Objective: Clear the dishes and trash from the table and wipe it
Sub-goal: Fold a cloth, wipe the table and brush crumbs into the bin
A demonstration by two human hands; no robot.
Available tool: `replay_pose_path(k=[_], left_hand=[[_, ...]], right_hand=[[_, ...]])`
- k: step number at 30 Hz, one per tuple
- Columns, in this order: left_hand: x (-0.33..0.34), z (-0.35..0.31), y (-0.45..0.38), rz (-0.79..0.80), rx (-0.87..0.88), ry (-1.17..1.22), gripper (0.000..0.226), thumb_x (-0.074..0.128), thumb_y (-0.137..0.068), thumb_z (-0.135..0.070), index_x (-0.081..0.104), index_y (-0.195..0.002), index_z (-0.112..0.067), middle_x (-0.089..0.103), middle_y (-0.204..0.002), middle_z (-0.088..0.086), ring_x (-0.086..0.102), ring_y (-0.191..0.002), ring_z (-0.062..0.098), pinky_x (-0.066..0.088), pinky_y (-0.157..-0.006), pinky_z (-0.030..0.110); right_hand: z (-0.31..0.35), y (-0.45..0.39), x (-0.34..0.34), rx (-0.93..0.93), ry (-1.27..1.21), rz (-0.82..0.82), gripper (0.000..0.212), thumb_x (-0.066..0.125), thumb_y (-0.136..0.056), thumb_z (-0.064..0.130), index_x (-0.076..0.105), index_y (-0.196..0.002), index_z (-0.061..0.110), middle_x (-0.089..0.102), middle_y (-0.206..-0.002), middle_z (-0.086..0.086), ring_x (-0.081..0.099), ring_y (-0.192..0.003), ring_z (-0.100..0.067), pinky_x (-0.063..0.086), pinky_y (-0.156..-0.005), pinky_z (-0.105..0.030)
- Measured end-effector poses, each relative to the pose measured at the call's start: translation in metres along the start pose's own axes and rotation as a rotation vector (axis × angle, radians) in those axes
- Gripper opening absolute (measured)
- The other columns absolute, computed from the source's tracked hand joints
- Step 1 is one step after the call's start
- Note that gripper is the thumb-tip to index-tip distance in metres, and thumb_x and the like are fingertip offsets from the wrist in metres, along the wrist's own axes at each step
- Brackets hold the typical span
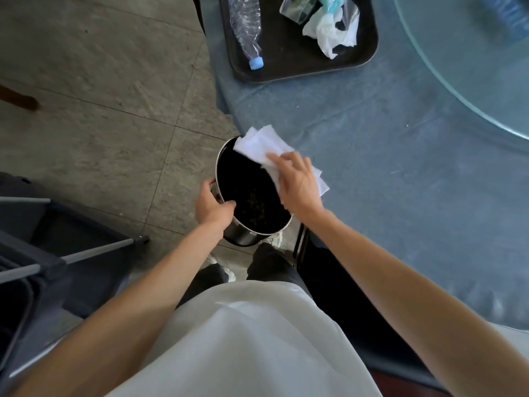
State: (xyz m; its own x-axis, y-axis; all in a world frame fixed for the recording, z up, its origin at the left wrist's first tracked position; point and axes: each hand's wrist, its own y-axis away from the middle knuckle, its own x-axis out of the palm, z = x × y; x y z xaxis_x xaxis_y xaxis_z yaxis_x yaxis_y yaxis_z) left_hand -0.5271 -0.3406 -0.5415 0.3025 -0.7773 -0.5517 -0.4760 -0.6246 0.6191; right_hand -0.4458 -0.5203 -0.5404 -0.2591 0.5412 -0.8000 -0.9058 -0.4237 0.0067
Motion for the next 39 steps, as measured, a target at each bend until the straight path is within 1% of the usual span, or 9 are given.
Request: replay_pose_path(k=[6,12,16,21,25,30,34,37,39], left_hand=[[0.002,0.000,0.001,0.004,-0.010,-0.046,0.071,0.073,-0.082,-0.005,0.044,-0.138,-0.039,0.055,-0.137,0.003,0.064,-0.107,0.026,0.059,-0.090,0.045],[0.002,0.001,0.000,0.016,-0.044,-0.035,0.076,0.072,-0.069,-0.012,0.043,-0.129,-0.048,0.061,-0.131,0.004,0.069,-0.100,0.026,0.061,-0.087,0.049],[0.005,0.004,-0.003,0.005,-0.069,-0.037,0.077,0.072,-0.069,-0.011,0.043,-0.130,-0.048,0.062,-0.128,0.005,0.070,-0.098,0.028,0.063,-0.082,0.050],[0.004,0.005,-0.005,-0.001,-0.093,-0.022,0.078,0.071,-0.076,-0.005,0.043,-0.138,-0.043,0.063,-0.125,0.008,0.070,-0.099,0.027,0.063,-0.081,0.050],[0.001,0.004,-0.011,-0.017,-0.088,-0.018,0.078,0.071,-0.077,-0.003,0.044,-0.140,-0.041,0.064,-0.124,0.007,0.070,-0.097,0.025,0.063,-0.082,0.050],[-0.003,0.002,-0.012,-0.024,-0.069,-0.006,0.077,0.071,-0.081,0.001,0.044,-0.143,-0.035,0.062,-0.126,0.006,0.068,-0.100,0.024,0.062,-0.084,0.048],[-0.015,0.008,-0.010,-0.026,-0.062,0.009,0.076,0.072,-0.081,0.000,0.044,-0.143,-0.035,0.062,-0.126,0.006,0.068,-0.101,0.023,0.063,-0.084,0.049],[-0.022,0.012,-0.006,-0.032,-0.042,0.029,0.074,0.072,-0.079,0.000,0.046,-0.139,-0.034,0.063,-0.121,0.004,0.069,-0.098,0.023,0.063,-0.083,0.049],[-0.024,0.012,-0.006,-0.051,-0.031,0.041,0.071,0.072,-0.076,-0.001,0.049,-0.133,-0.036,0.065,-0.114,0.003,0.070,-0.093,0.025,0.062,-0.081,0.051]], right_hand=[[-0.098,-0.048,-0.079,0.261,0.032,-0.239,0.049,0.048,-0.090,0.001,0.067,-0.134,0.011,0.059,-0.116,-0.026,0.059,-0.105,-0.046,0.047,-0.094,-0.043],[-0.184,-0.052,-0.150,0.538,0.203,-0.252,0.052,0.041,-0.094,0.004,0.059,-0.142,0.014,0.049,-0.131,-0.027,0.050,-0.120,-0.043,0.039,-0.105,-0.038],[-0.206,-0.045,-0.160,0.638,0.252,-0.210,0.048,0.038,-0.099,0.007,0.054,-0.143,0.013,0.045,-0.137,-0.025,0.045,-0.127,-0.044,0.038,-0.107,-0.044],[-0.198,-0.051,-0.135,0.730,0.239,-0.273,0.050,0.034,-0.103,0.015,0.046,-0.150,0.027,0.042,-0.147,-0.013,0.042,-0.127,-0.041,0.037,-0.106,-0.047],[-0.171,-0.066,-0.105,0.576,0.245,-0.212,0.049,0.039,-0.102,0.015,0.050,-0.148,0.025,0.046,-0.145,-0.014,0.044,-0.124,-0.043,0.038,-0.104,-0.047],[-0.083,-0.086,-0.040,0.263,0.202,-0.050,0.041,0.046,-0.102,0.023,0.058,-0.141,0.025,0.054,-0.138,-0.010,0.051,-0.116,-0.041,0.047,-0.091,-0.049],[-0.029,-0.056,0.013,0.063,0.216,0.073,0.047,0.062,-0.091,0.009,0.062,-0.135,0.023,0.060,-0.125,-0.008,0.056,-0.100,-0.038,0.049,-0.076,-0.042],[0.001,-0.028,0.030,-0.134,0.237,0.275,0.050,0.059,-0.095,0.009,0.059,-0.143,0.026,0.057,-0.132,-0.004,0.052,-0.110,-0.033,0.046,-0.079,-0.037],[0.016,-0.013,0.037,-0.264,0.203,0.431,0.052,0.055,-0.096,0.004,0.057,-0.145,0.023,0.055,-0.135,-0.006,0.050,-0.116,-0.032,0.049,-0.086,-0.040]])
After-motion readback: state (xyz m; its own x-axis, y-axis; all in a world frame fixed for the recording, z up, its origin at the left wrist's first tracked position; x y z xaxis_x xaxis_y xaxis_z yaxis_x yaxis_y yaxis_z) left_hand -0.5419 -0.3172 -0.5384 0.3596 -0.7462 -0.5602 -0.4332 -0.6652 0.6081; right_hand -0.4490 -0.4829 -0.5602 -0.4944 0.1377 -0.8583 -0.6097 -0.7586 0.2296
